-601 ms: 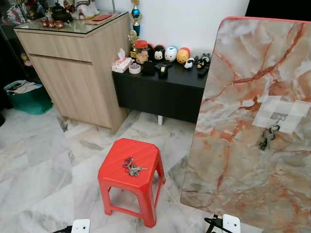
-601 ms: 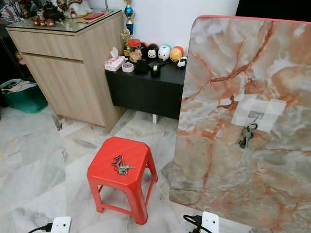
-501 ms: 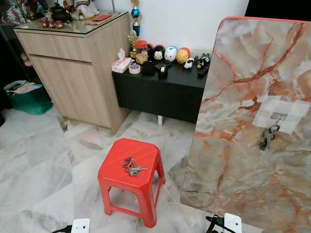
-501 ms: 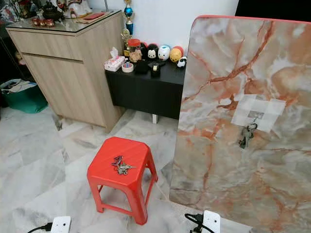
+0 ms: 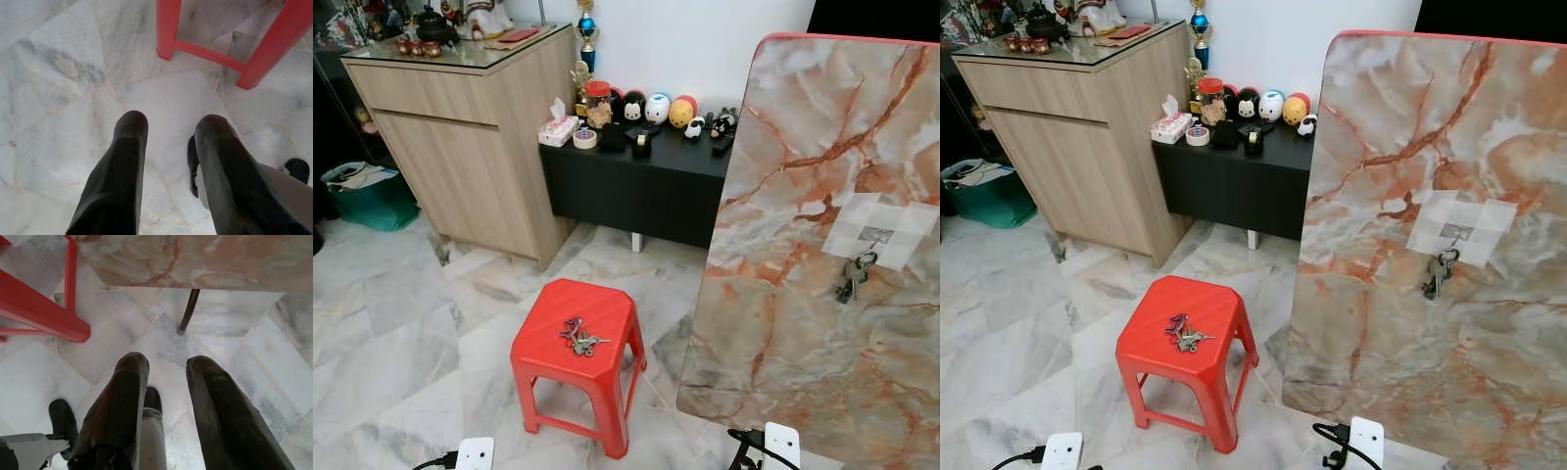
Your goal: Hang keys on a hook
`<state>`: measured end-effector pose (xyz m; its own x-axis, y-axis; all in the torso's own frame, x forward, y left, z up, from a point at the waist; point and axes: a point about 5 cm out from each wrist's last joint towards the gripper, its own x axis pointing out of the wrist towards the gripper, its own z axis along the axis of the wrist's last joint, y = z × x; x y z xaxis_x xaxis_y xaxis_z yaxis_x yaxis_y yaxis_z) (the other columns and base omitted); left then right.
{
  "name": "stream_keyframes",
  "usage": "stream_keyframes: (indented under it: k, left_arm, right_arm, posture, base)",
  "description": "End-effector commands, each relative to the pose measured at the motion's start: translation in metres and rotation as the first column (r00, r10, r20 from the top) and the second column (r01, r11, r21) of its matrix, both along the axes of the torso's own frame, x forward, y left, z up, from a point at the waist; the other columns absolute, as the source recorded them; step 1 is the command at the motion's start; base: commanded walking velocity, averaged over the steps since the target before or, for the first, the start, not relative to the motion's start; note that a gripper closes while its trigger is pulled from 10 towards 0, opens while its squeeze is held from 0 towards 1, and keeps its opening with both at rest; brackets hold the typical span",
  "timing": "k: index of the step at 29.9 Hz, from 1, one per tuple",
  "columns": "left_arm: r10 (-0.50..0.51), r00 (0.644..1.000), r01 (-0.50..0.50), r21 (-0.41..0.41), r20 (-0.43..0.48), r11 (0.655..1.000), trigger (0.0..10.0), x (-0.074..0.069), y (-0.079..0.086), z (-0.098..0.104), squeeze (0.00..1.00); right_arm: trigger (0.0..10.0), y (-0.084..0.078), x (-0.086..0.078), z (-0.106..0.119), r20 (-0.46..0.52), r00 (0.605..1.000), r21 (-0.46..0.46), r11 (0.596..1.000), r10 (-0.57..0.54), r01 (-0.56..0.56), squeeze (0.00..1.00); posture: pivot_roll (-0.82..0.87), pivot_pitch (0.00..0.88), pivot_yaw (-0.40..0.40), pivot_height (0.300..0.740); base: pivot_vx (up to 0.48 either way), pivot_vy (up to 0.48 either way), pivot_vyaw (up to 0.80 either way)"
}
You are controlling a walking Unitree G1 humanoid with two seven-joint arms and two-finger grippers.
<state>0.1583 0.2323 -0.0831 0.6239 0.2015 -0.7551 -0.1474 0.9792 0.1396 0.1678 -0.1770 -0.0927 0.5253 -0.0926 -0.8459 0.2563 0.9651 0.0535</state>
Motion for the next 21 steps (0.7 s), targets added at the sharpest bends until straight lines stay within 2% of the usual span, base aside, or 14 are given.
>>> stream_keyframes:
  k: [1,14,21]
  left_arm:
    - [0.012,1.0,-0.013,-0.013,-0.008,1.0,10.0,-0.0001,0.0001,-0.0004,0.0]
    - [0.02,1.0,-0.02,-0.017,-0.006,1.0,10.0,0.0002,0.0,-0.0004,0.0]
    - [0.02,1.0,-0.02,-0.018,-0.005,1.0,10.0,0.0007,0.0004,-0.0001,0.0]
  right_arm:
    - [10.0,0.003,0.0022,0.0006,0.003,1.0,0.006,1.0,0.006,-0.006,0.0]
    - [10.0,-0.0008,-0.0013,-0.0006,-0.008,1.0,0.0,1.0,-0.009,0.009,0.0]
    - [10.0,-0.0023,-0.0021,-0.0008,-0.008,1.0,0.0,1.0,-0.016,0.016,0.0]
  posture:
    - [-0.02,0.002,0.01,0.74]
    - [-0.01,0.015,0.009,0.74]
    - [-0.01,0.014,0.01,0.74]
  base:
    - [0.0,0.0,0.0]
    - [0.0,0.264,0.0]
    - [0.0,0.435,0.0]
